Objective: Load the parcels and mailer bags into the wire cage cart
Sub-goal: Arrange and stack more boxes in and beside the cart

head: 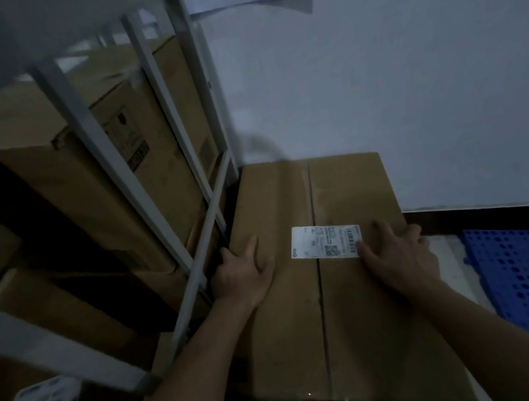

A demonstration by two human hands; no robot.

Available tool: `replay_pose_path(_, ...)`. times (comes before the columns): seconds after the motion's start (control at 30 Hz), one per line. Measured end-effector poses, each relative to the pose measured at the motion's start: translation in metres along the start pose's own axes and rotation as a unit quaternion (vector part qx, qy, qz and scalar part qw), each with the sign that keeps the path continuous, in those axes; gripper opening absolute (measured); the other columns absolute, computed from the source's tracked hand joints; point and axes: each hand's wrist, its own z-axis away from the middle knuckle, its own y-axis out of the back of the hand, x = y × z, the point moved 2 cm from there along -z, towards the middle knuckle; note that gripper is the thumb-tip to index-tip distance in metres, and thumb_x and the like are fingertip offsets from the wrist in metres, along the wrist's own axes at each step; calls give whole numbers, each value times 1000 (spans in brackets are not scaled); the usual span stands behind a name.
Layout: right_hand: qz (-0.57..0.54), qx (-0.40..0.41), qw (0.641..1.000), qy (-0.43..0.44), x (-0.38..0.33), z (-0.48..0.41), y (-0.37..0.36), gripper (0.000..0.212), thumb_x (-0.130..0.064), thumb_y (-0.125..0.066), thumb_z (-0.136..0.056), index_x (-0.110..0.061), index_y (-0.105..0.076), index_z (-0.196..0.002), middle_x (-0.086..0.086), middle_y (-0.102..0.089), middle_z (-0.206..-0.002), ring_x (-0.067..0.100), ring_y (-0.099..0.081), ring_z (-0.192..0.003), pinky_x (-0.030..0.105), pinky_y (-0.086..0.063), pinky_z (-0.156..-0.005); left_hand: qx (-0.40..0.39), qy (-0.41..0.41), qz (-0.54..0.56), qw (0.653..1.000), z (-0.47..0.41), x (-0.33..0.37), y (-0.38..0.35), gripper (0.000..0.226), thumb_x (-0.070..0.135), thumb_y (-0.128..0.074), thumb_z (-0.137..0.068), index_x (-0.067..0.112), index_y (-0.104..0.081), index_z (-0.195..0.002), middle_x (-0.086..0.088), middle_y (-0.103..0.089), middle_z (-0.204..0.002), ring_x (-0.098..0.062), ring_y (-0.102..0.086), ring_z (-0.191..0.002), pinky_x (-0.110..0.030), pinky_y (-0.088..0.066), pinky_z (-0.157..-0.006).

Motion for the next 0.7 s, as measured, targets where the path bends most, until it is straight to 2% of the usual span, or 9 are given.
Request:
replay_pose_path(0.1, -11, -14, 1000, -15, 8, -9, -3, 78, -83, -34, -85, -44, -16, -150, 20, -35, -139, 41, -46, -123, 49, -50, -93, 15, -5, 6, 1000, -8, 3, -3, 73, 78, -32, -88, 47, -14, -152, -16, -34, -138, -29, -54, -105, -37, -53, -82)
replay_pose_path(0.2, -46, -63, 996, -31, 13, -13, -3, 88, -89, -36, -79, -52, -5, -152, 19, -33, -150, 39, -50, -125, 50, -49, -97, 26, 9, 104, 994, -23, 13, 9, 69, 75, -46, -86, 39, -34, -144, -13, -44, -131, -28, -55, -102, -35, -50, -80)
replay_pose_path(0.27, -54, -80, 995, -31, 17, -13, -2, 91, -91, -36, -77, -53, 0, -152, 18, -31, -155, 37, -52, -126, 50, -50, -97, 22, 24, 150, 988, -30, 16, 14, 71, 76, -53, -82, 37, -40, -140, -11, -47, -131, -26, -55, -104, -37, -49, -84)
replay_pose_path(0.33, -53, -73, 996, -29, 17, -12, -6, 95, -95, -32, -73, -53, 1, -152, 17, -33, -155, 36, -52, -127, 52, -50, -97, 20, 33, 97, 995, -26, 20, 11, 86, 83, -56, -73, 42, -34, -145, -12, -43, -136, -30, -54, -111, -38, -48, -85)
replay_pose_path(0.4, -75, -50, 995, -36, 12, -9, -8, 104, -102, -27, -63, -53, -4, -151, 13, -43, -150, 35, -53, -125, 53, -51, -95, 29, 44, 34, 998, -19, 27, 9, 98, 90, -54, -65, 44, -28, -148, -15, -38, -138, -34, -52, -114, -38, -46, -84)
replay_pose_path(0.57, -73, -28, 996, -33, 8, -1, 12, 110, -100, -38, -63, -43, -17, -155, 5, -52, -146, 31, -49, -131, 47, -50, -96, 45, 57, -18, 997, -10, 54, 25, 102, 93, -51, -60, 40, -32, -145, -19, -36, -136, -39, -47, -114, -45, -44, -90)
replay_pose_path(0.7, -57, -6, 997, -54, 19, 4, 53, 109, -98, -44, -63, -45, -19, -154, 15, -44, -147, 33, -46, -132, 46, -47, -92, 60, 64, -35, 996, 0, 84, 50, 107, 95, -51, -57, 39, -34, -146, -18, -36, -134, -38, -45, -115, -46, -40, -96)
